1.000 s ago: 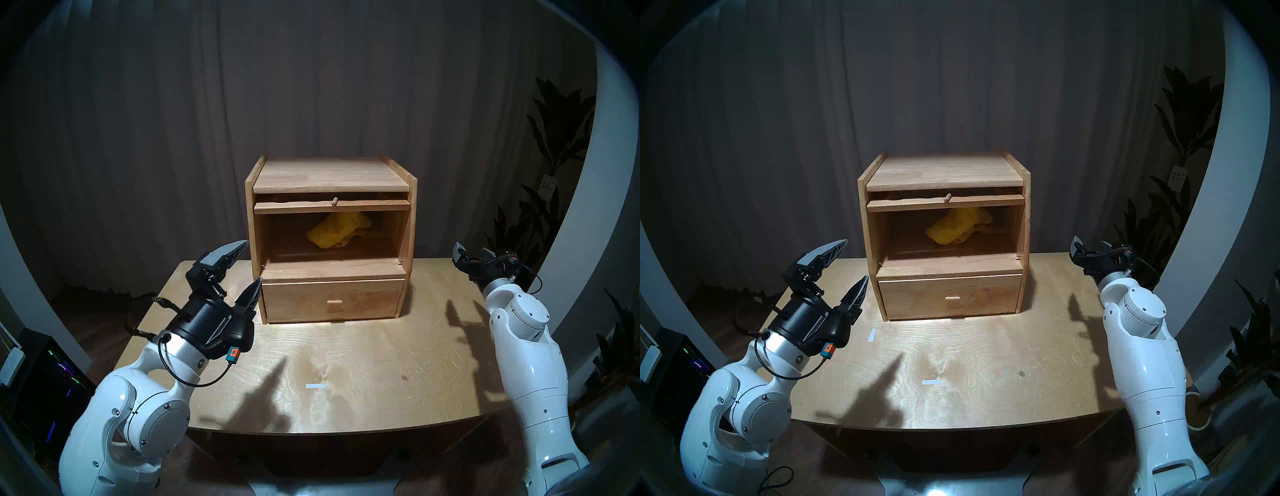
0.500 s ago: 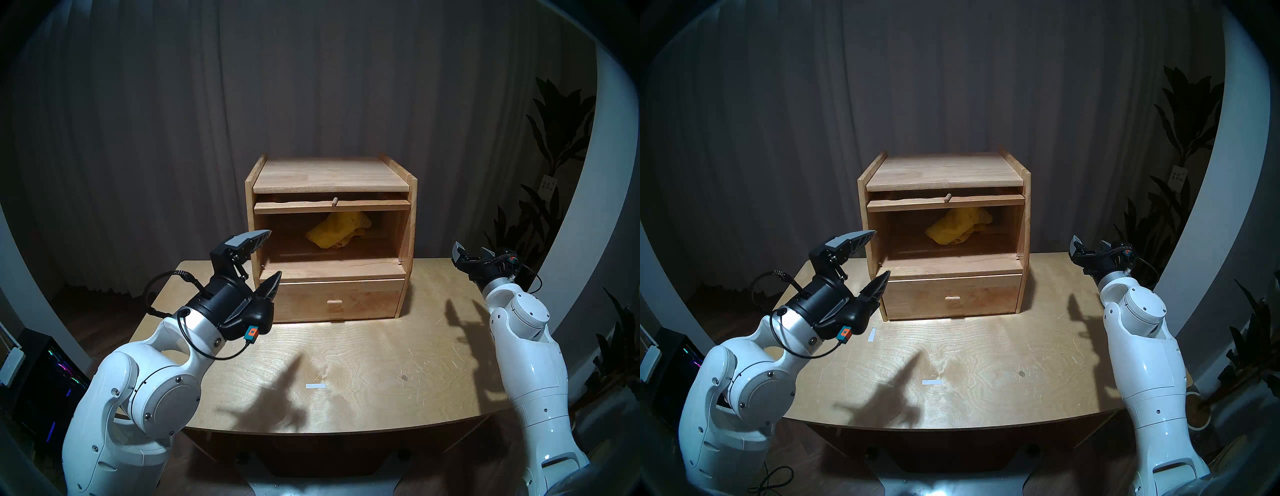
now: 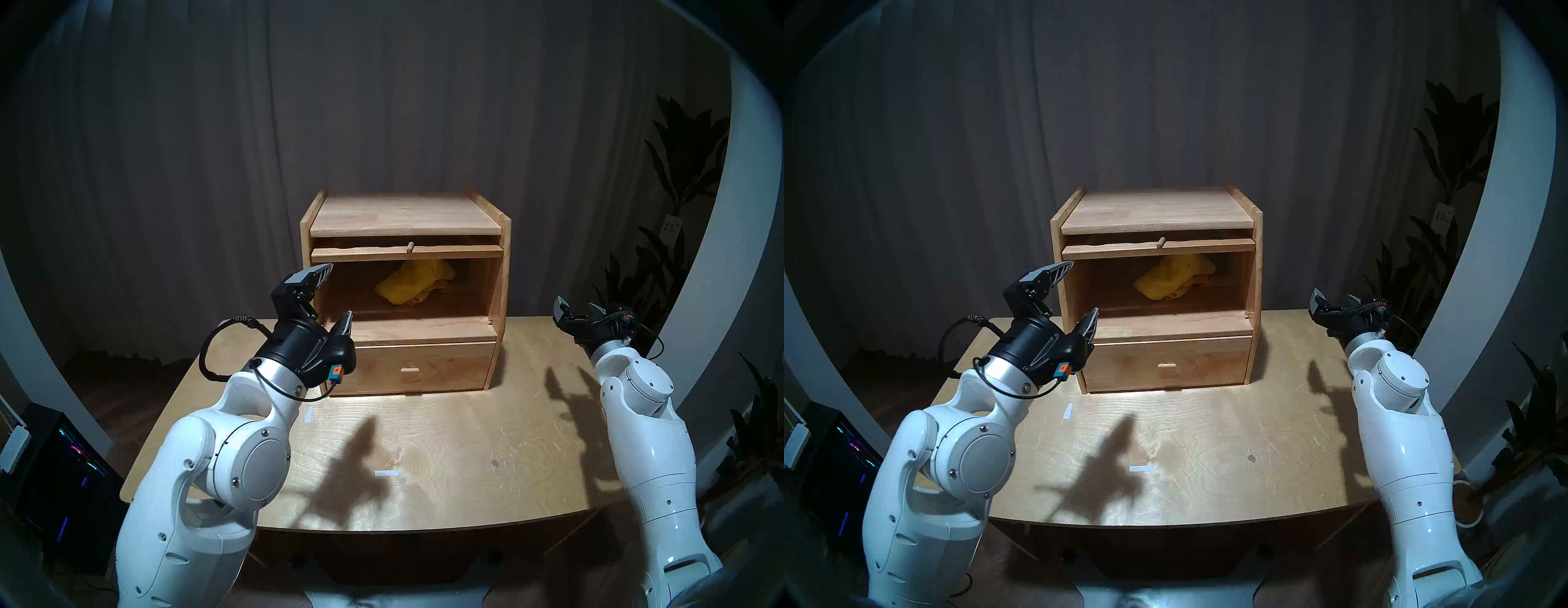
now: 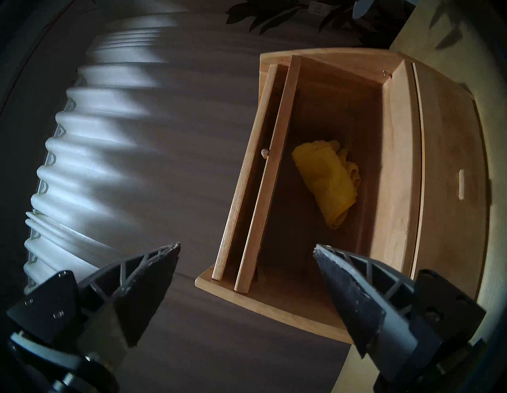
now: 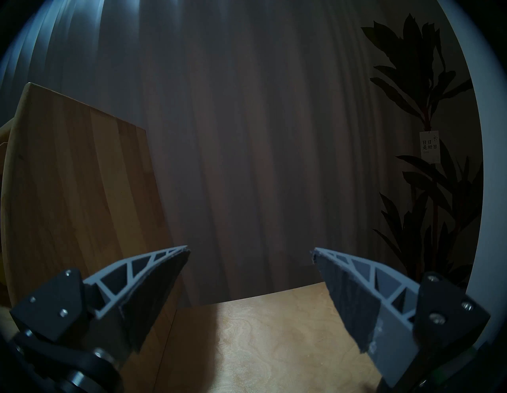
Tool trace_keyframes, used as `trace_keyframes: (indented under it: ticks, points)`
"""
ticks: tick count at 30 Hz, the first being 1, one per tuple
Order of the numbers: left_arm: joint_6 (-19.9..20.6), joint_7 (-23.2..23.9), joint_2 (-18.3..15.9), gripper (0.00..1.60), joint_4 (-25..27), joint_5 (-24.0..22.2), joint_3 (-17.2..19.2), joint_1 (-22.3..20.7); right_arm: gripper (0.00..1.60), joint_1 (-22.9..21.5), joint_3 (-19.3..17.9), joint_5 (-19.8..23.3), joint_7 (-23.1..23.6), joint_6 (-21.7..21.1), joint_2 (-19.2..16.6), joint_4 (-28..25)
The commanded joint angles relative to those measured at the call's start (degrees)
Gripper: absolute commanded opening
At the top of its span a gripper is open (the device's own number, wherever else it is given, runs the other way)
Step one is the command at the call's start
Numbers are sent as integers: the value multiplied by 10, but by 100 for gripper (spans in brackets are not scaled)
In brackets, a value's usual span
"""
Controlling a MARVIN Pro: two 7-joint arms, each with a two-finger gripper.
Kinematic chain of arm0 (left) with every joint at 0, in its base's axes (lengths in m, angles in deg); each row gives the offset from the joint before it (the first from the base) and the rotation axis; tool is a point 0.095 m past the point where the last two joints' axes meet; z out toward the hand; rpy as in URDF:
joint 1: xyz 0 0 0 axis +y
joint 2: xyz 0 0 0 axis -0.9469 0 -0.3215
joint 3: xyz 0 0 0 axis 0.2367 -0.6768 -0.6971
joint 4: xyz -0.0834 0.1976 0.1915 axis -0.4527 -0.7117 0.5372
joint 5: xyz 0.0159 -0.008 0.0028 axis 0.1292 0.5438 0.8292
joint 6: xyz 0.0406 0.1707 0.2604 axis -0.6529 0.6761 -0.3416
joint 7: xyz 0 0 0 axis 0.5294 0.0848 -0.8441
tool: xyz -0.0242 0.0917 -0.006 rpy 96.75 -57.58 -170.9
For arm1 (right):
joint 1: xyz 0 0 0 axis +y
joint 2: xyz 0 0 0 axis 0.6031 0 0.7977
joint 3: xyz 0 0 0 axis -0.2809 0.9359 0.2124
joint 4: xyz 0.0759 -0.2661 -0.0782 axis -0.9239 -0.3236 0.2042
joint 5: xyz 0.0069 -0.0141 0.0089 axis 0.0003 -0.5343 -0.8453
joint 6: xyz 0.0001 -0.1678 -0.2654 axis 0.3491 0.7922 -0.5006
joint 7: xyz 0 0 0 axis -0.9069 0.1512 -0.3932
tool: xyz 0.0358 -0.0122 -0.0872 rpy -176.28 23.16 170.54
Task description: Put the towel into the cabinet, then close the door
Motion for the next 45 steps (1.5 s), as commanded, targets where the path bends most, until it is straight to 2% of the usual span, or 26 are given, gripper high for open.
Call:
trace_keyframes:
  ticks: [1, 4, 5, 6, 10, 13, 15, 18, 19, 20, 23, 45]
  points:
    - [9, -14, 12, 160, -26, 66, -17, -64, 160, -9, 0, -1, 1, 5, -2, -10]
    - [16, -14, 21, 160, -49, 105, -31, -95, 160, -9, 0, -1, 2, 6, -2, -9]
    - [16, -15, 24, 160, -47, 113, -31, -85, 160, -9, 0, -1, 2, 6, -2, -9]
    - [18, -13, 27, 160, -54, 123, -36, -100, 160, -9, 0, -1, 2, 6, -2, -9]
    - [19, -14, 35, 160, -60, 151, -43, -106, 160, -9, 0, 0, 3, 5, -2, -8]
    - [21, -10, 43, 160, -74, 171, -53, -129, 160, -10, 0, 0, 4, 5, -3, -8]
    - [20, -6, 58, 160, -84, 201, -67, -146, 160, -10, 0, 0, 5, 6, -3, -7]
    - [20, -3, 68, 160, -92, 216, -75, -155, 160, -10, -1, 0, 5, 6, -3, -7]
    - [19, 6, 69, 160, -109, 222, -84, -187, 160, -10, -1, 0, 6, 6, -3, -7]
    - [19, 5, 79, 160, -108, 230, -85, -171, 160, -10, -1, 0, 6, 6, -3, -7]
    - [18, 16, 95, 160, -129, 245, -93, -189, 160, -10, -1, 0, 7, 6, -3, -7]
    - [-1, 113, 189, 160, -269, 338, -61, -300, 160, -11, -1, -3, 9, 9, -3, -7]
